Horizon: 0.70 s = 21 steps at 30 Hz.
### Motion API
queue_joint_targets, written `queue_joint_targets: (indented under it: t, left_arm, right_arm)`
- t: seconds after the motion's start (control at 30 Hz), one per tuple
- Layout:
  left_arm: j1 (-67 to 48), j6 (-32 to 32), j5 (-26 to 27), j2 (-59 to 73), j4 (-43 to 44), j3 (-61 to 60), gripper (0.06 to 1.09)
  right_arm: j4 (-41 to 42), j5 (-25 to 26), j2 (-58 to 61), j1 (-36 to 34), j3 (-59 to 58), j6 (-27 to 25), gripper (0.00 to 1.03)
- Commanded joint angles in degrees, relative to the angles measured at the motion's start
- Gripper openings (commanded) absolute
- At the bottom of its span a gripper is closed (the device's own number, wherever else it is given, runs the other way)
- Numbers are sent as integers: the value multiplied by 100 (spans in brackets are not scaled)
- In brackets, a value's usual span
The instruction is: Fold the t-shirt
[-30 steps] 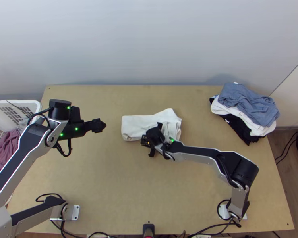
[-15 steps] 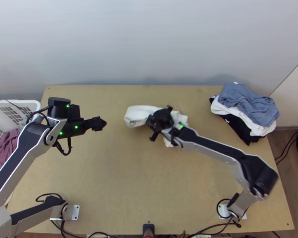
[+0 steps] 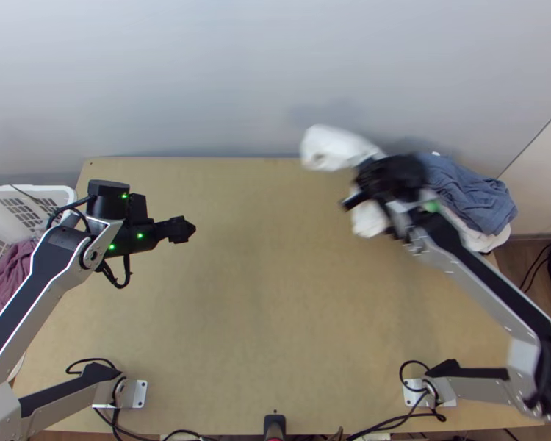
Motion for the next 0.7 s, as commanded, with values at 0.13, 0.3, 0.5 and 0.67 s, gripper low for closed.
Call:
queue_joint_targets:
  t: [0.13,0.3,0.5,0.67]
  left_arm:
    - [-7,62,-21,29,-53,-147,105]
    - [-15,80,-38,20,-80,-270,105]
    - [-33,80,-126,11,-124,-358,105]
    - [-33,80,-188,-24,-150,-534,105]
  right_arm:
    - [-307,-1289,-1215,-3279,-30,39,3]
    - [-245,-2194,-1206,-4800,172,48,3]
    - [-34,-2792,-714,-5819,524,4,3]
    - [669,-2933,77,-6109,515,-119,3]
